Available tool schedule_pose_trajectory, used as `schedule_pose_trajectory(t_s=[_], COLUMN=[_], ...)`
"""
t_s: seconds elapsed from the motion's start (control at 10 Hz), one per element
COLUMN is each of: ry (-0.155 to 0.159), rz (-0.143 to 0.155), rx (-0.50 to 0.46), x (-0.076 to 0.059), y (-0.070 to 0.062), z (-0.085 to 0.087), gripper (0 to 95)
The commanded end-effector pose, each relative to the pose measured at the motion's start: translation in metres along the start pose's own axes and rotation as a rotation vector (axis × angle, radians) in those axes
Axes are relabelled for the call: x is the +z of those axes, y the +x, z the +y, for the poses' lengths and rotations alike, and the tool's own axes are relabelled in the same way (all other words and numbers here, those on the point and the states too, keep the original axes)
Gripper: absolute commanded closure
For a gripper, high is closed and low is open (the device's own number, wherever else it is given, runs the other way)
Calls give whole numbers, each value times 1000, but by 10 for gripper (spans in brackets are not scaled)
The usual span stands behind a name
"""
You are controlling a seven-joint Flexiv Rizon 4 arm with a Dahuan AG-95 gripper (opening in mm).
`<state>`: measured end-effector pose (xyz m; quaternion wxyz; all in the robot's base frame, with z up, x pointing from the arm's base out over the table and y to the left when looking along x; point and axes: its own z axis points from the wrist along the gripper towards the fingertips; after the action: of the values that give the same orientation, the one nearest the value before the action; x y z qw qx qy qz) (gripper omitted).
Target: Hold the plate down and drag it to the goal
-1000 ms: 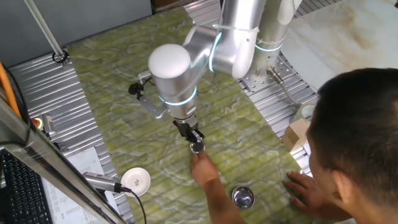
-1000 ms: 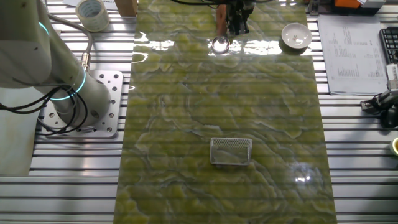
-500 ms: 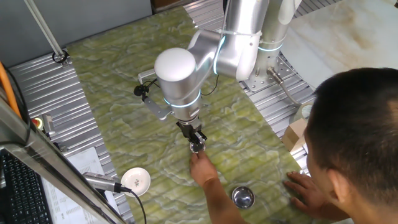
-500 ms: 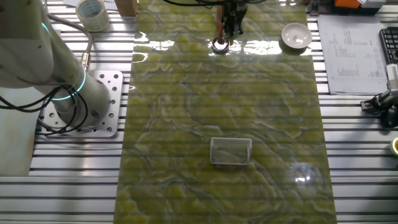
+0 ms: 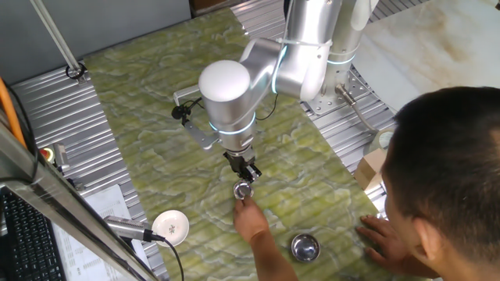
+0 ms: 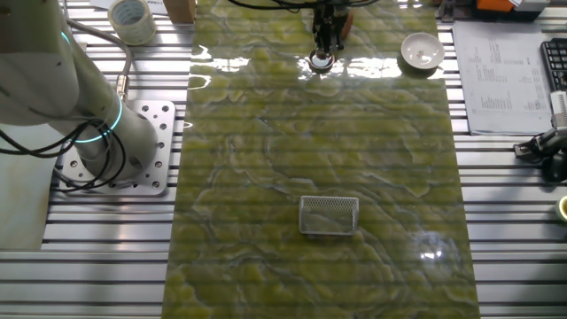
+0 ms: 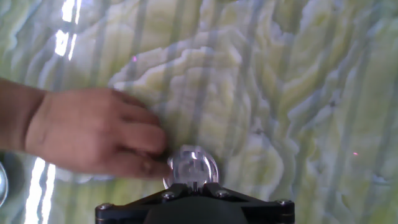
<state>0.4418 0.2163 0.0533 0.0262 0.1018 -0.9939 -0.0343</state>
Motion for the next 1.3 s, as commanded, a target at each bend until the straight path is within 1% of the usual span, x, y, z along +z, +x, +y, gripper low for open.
schedule_pose_trajectory(t_s=[0.1, 0.3, 0.4, 0.6, 0.7, 0.9, 1.1, 1.3], ry=[-1, 4, 0, 0, 3, 9, 13, 17], rz=[43, 43, 27, -10, -12, -8, -13, -18], rx=[5, 24, 27, 29, 31, 45, 54, 60], x=[-1, -1, -1, 10, 10, 9, 15, 20], y=[0, 0, 0, -3, -8, -23, -35, -43], z=[0, 0, 0, -1, 0, 2, 4, 5], gripper=[950, 950, 950, 950, 950, 950, 950, 950])
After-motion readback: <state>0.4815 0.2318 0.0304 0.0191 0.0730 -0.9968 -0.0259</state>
